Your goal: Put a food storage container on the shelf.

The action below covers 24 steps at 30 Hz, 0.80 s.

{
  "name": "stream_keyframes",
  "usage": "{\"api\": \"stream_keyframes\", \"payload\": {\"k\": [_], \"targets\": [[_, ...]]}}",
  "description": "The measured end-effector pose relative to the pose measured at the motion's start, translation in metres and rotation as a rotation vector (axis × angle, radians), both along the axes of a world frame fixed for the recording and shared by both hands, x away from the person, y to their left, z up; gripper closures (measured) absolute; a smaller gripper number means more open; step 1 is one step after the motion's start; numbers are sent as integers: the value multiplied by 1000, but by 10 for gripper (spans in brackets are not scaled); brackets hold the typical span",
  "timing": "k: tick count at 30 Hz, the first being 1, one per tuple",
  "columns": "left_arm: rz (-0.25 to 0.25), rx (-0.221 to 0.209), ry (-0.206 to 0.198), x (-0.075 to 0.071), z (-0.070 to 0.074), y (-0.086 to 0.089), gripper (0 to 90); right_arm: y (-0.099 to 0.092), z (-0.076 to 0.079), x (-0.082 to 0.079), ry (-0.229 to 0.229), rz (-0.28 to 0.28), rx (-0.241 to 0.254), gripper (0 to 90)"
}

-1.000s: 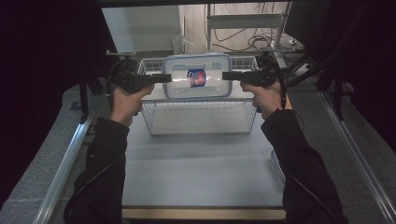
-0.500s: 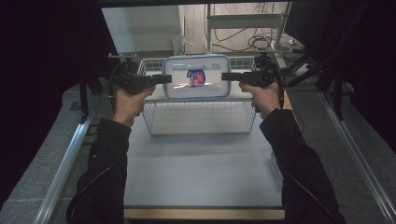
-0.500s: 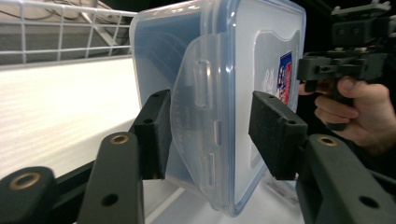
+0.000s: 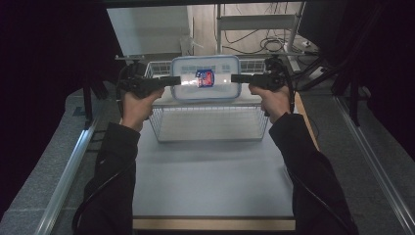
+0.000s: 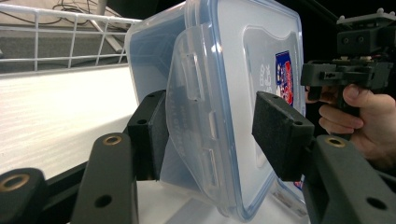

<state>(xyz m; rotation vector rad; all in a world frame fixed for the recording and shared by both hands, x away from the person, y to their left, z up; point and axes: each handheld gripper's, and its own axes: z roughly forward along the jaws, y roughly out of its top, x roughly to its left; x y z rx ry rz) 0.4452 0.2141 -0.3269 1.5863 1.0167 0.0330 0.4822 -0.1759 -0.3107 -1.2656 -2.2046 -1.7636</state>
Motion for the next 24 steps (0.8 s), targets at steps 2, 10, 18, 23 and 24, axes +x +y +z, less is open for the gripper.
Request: {"api": "stream_keyframes", "payload": {"k": [2, 10, 18, 23, 24], "targets": [[4, -8, 3, 1, 0, 0, 462, 0, 0, 0, 0, -2, 0, 493], [50, 50, -14, 2, 1, -3, 421, 2, -1, 1, -38, -38, -41, 498], [79, 49, -3, 8, -6, -6, 402, 4, -4, 4, -47, -66, -60, 499], [102, 112, -65, -1, 0, -9, 372, 4, -2, 0, -75, -66, -70, 494], [105, 118, -76, -3, 0, -9, 367, 4, -2, -1, -82, -65, -78, 490]]}}
